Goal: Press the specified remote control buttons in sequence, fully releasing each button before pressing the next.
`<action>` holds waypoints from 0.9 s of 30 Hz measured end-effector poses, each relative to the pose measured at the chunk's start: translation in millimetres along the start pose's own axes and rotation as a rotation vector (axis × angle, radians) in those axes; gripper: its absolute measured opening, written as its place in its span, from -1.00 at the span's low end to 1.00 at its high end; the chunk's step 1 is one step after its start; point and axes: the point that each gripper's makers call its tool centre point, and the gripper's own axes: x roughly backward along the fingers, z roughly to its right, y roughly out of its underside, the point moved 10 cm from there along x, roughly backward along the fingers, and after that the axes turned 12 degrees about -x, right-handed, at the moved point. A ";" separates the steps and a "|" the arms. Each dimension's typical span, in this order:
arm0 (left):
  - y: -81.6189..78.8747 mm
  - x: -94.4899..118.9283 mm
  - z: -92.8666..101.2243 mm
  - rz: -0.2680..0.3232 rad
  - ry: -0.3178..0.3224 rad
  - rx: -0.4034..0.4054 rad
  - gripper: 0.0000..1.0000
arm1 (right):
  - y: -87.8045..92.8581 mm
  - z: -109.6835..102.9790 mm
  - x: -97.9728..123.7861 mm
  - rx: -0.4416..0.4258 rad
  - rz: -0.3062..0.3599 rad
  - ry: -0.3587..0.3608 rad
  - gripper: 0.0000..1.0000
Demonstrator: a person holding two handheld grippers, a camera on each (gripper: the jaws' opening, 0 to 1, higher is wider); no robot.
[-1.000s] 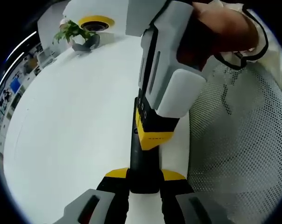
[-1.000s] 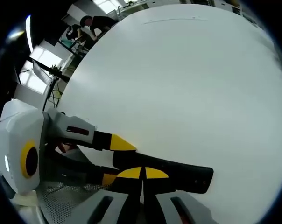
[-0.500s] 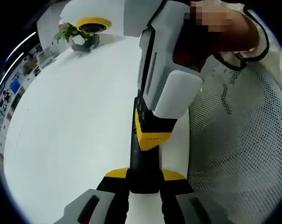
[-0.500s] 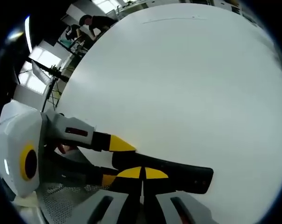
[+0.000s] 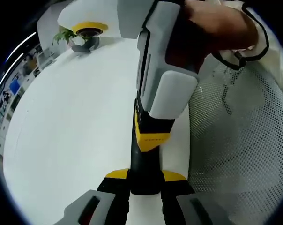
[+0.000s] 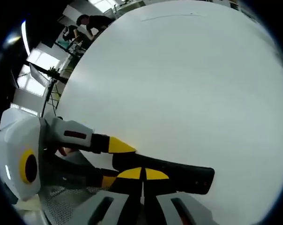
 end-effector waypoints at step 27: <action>1.3 -0.1 0.7 0.008 -0.005 0.000 -0.52 | 5.1 -2.2 1.1 0.027 0.027 0.009 -1.00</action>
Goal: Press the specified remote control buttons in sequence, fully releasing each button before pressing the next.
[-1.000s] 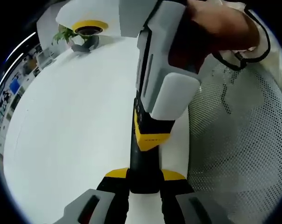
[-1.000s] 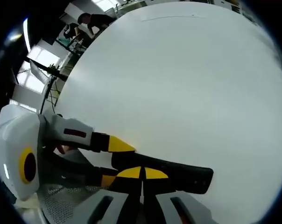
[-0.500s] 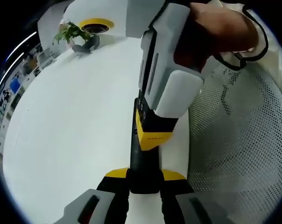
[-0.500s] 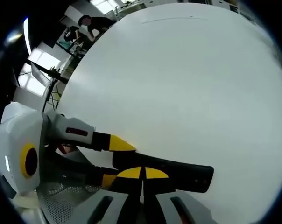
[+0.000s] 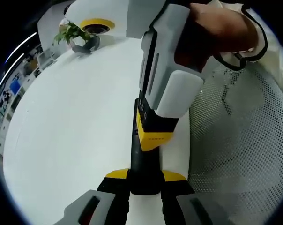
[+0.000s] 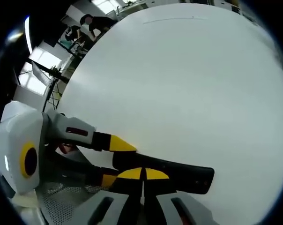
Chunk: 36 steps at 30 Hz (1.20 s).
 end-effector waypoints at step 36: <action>4.5 0.2 -2.9 0.043 -0.015 0.001 -0.53 | 1.5 5.8 108.0 0.136 0.665 -0.149 -0.43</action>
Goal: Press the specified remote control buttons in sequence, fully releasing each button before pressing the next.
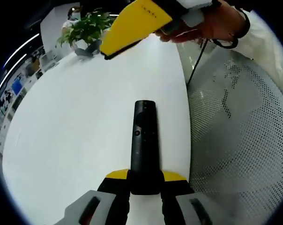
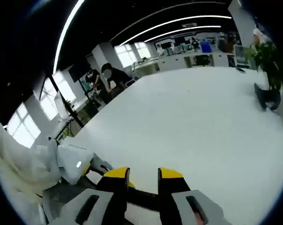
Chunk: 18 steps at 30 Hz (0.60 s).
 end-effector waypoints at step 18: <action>1.9 3.2 -35.2 -0.045 -0.001 -0.038 -0.53 | -31.9 -3.5 45.8 0.116 0.265 0.072 0.88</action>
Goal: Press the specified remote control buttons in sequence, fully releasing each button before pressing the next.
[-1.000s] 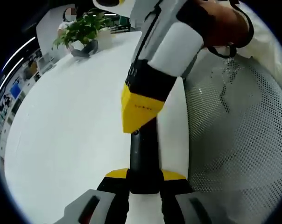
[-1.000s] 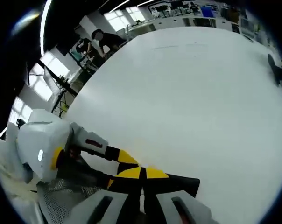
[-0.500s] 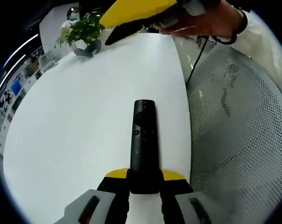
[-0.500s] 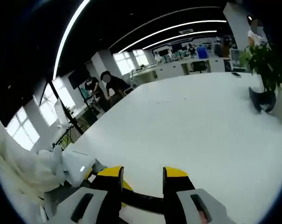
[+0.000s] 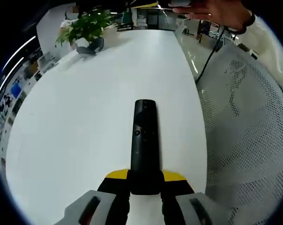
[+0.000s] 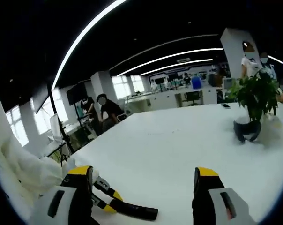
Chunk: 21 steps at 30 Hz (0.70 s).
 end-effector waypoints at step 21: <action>2.2 -3.5 -62.7 -0.044 0.014 -0.033 -0.53 | 9.3 28.6 13.2 -0.048 -0.039 0.076 0.98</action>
